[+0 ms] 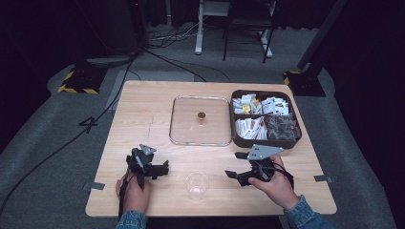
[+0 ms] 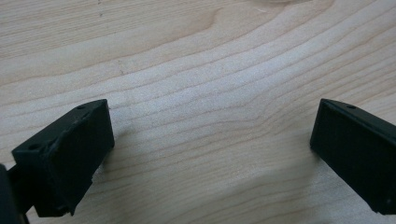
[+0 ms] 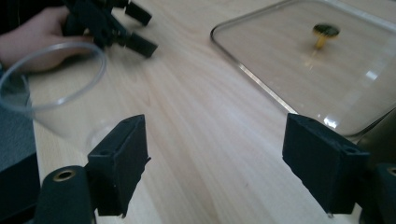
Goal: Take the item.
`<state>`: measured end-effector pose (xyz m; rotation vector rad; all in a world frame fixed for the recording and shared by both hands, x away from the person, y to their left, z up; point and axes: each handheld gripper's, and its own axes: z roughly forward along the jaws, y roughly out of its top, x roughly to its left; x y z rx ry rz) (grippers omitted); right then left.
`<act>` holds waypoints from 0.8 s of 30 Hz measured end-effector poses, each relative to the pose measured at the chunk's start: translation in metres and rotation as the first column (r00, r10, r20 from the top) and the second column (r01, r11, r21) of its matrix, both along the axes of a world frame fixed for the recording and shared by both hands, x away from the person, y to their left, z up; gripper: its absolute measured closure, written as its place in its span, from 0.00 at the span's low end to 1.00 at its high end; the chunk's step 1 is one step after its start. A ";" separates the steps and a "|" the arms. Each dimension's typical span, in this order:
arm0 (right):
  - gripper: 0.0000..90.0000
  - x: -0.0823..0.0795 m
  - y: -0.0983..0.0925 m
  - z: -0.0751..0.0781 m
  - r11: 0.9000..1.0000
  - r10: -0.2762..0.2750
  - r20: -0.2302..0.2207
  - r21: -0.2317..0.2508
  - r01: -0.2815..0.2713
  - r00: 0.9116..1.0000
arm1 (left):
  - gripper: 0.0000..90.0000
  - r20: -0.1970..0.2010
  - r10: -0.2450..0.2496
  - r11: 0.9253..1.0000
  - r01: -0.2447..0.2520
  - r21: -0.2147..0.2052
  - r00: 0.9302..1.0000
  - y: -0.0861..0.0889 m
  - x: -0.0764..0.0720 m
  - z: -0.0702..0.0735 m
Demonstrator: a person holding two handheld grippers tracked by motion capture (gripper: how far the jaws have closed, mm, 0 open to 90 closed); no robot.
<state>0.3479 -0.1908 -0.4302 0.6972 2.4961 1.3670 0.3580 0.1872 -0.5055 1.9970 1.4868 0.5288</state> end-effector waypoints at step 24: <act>0.22 0.018 -0.008 0.056 0.995 -0.037 0.090 0.092 0.028 0.995 | 0.00 -0.001 -0.001 1.000 0.001 0.002 1.000 0.000 0.000 0.000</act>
